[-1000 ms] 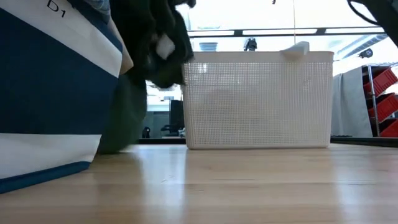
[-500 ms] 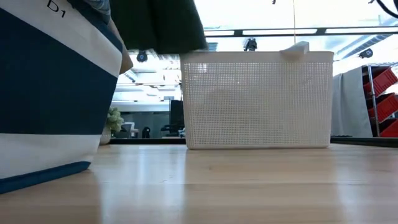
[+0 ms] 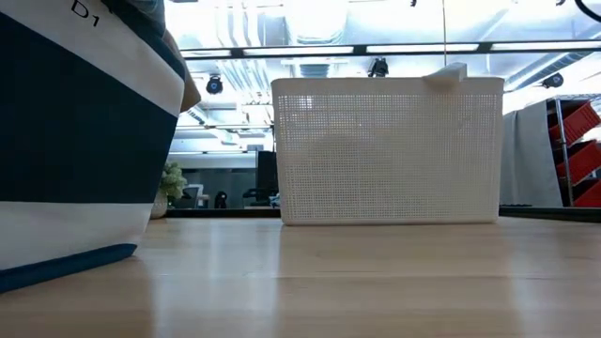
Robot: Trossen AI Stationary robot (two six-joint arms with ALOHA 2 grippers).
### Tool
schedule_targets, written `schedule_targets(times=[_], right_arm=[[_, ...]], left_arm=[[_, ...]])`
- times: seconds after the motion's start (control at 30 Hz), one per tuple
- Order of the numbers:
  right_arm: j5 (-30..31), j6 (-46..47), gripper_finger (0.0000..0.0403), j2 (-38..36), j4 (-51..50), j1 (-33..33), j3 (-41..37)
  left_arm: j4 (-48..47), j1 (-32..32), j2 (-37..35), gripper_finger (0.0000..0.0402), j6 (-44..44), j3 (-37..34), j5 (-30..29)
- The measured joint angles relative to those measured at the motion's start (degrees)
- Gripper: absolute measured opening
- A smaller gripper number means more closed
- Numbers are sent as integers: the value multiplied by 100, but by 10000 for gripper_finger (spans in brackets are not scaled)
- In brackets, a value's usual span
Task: Sort clothes
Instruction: Put the green shirt in the blue bin
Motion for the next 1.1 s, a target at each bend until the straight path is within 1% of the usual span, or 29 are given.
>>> schedule_targets(times=[0.1, 0.2, 0.27, 0.33, 0.43, 0.5, 0.6, 0.73, 0.83, 0.97, 1.1], right_arm=[[181, 209, 29, 497, 13, 95, -4], [242, 428, 29, 1014, 77, 115, -12], [436, 674, 29, 1321, 167, 98, -13], [491, 873, 29, 1574, 230, 63, -13], [501, 1195, 29, 1968, 349, 24, -6], [513, 1423, 29, 2237, 467, 15, -6], [437, 1745, 29, 2545, 452, 19, -6], [262, 2064, 29, 2876, 172, 22, 2], [241, 2289, 29, 3093, -178, 22, 9], [241, 2364, 29, 3290, -541, 0, 33], [239, 2345, 29, 3415, -589, -9, 35]], left_arm=[[-3, 0, -75, 158, -18, 4, 653], [-51, 0, -153, 158, -45, 4, 1516], [-132, 0, -158, 158, -141, 4, 1983], [-335, 0, -132, 158, -282, 2, 2494], [-885, -99, -25, 158, -557, -1, 3362], [-940, -252, 71, 158, -611, -130, 3704], [-824, -464, 230, 156, -386, -414, 3851], [-907, -529, 378, 154, -676, -857, 3753], [-919, -530, 475, 154, -853, -1382, 3561], [-879, -525, 475, 153, -1189, -2263, 3486], [-585, -525, 438, 153, -1709, -3204, 3489]])
